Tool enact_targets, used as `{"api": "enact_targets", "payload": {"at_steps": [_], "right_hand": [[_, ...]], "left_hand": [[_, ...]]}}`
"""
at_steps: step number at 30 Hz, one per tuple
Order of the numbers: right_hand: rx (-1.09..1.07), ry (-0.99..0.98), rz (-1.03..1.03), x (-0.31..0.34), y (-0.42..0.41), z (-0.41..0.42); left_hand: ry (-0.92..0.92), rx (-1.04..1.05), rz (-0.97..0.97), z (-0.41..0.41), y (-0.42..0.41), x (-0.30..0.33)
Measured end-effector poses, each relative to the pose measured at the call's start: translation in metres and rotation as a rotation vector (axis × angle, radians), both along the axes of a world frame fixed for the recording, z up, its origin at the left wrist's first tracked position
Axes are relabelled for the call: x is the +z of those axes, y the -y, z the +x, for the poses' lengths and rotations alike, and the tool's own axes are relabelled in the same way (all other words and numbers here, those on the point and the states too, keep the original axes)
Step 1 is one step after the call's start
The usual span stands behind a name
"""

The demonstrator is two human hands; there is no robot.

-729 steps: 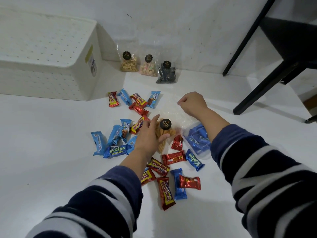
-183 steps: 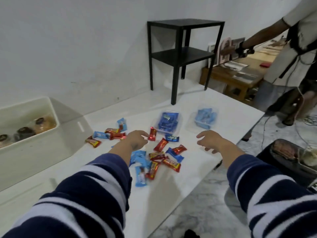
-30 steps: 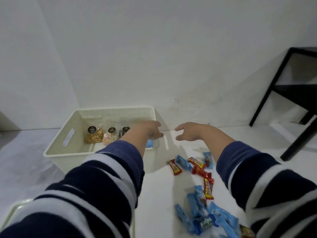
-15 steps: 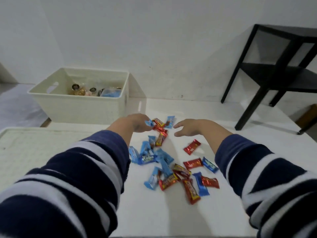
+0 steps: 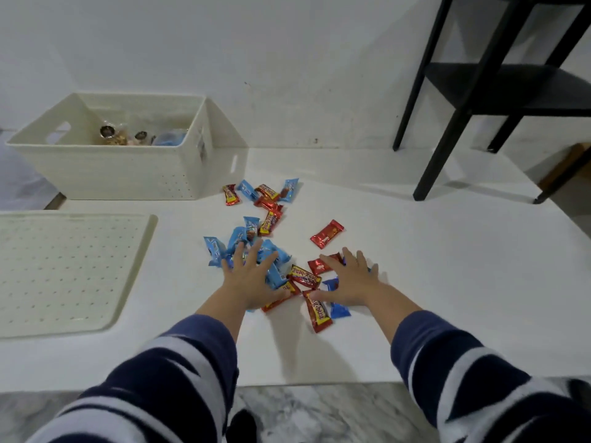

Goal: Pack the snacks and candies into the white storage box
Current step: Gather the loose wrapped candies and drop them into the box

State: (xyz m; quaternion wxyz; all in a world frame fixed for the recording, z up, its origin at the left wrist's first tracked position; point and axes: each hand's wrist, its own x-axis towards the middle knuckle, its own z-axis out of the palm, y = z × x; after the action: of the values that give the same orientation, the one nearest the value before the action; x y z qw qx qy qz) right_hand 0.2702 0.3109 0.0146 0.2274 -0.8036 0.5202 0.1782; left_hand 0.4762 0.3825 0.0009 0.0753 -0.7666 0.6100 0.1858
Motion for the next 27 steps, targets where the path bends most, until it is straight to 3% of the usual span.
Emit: {"api": "enact_targets", "payload": {"at_steps": [4,10,27], "right_hand": [[0.035,0.018,-0.084,-0.036,0.001,-0.006],[0.067,0.042,-0.241,-0.067,0.006,0.003],[0.127,0.215,-0.516,-0.085,0.039,0.078]], "left_hand": [[0.103,-0.074,-0.024,0.003,-0.002,-0.030],[0.153,0.001,-0.113,0.026,-0.002,-0.056],[0.147,-0.160,-0.506,0.069,0.038,-0.079]]}}
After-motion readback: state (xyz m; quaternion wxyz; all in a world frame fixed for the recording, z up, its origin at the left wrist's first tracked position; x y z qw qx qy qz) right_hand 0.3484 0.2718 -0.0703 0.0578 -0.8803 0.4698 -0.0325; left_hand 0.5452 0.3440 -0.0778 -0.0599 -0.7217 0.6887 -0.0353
